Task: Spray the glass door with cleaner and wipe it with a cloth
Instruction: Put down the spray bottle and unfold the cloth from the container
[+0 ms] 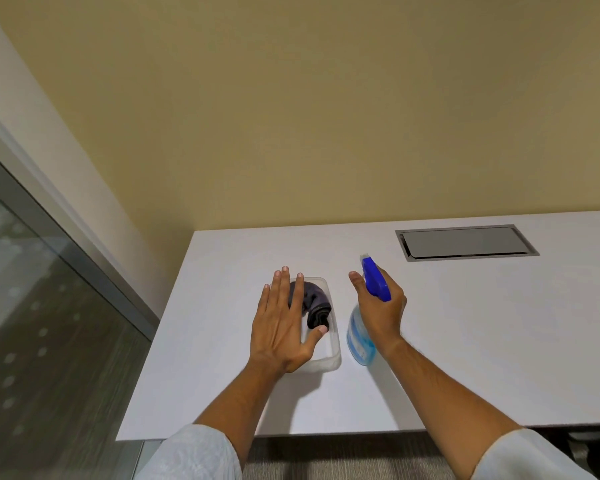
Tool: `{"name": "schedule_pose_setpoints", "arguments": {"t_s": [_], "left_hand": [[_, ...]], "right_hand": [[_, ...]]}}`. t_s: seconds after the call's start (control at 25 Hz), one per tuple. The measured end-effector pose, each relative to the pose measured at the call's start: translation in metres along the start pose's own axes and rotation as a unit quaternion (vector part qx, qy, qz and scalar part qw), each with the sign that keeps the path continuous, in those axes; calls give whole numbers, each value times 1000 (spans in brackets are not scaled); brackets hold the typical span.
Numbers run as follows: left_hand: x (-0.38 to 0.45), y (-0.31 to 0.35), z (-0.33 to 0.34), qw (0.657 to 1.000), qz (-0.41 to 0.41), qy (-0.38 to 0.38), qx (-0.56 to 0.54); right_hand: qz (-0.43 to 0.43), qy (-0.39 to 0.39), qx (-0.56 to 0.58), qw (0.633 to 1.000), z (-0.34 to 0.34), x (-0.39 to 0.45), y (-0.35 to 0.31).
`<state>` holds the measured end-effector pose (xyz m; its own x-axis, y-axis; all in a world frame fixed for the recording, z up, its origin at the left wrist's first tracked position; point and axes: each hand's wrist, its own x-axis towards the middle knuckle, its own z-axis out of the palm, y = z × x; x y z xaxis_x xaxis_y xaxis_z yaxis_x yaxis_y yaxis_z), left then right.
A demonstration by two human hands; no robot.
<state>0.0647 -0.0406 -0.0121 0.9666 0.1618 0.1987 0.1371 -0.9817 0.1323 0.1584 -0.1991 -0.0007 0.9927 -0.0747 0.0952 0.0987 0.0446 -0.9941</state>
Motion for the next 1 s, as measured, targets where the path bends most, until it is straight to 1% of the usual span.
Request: {"name": "schedule_pose_setpoints", "arguments": {"t_s": [0.2, 0.36, 0.56, 0.68, 0.8, 0.88, 1.0], "left_hand": [[-7, 3, -2, 1000, -16, 5, 13], [-11, 8, -9, 999, -29, 2, 19], [-16, 12, -22, 999, -36, 8, 28], [-18, 13, -31, 998, -44, 10, 36], [-22, 12, -38, 997, -54, 13, 45], [-23, 10, -43, 997, -59, 16, 47], [-25, 5, -48, 996, -60, 19, 57]], "right_hand": [[-8, -39, -17, 999, -10, -1, -6], [-12, -46, -57, 997, -18, -4, -12], [-41, -44, -121, 991, -29, -5, -19], [-100, -30, -172, 980, -30, -7, -34], [-171, -33, -207, 963, -23, -9, -53], [-215, -40, -222, 950, -14, -10, -65], [-253, -70, -233, 936, 3, -17, -79]]}}
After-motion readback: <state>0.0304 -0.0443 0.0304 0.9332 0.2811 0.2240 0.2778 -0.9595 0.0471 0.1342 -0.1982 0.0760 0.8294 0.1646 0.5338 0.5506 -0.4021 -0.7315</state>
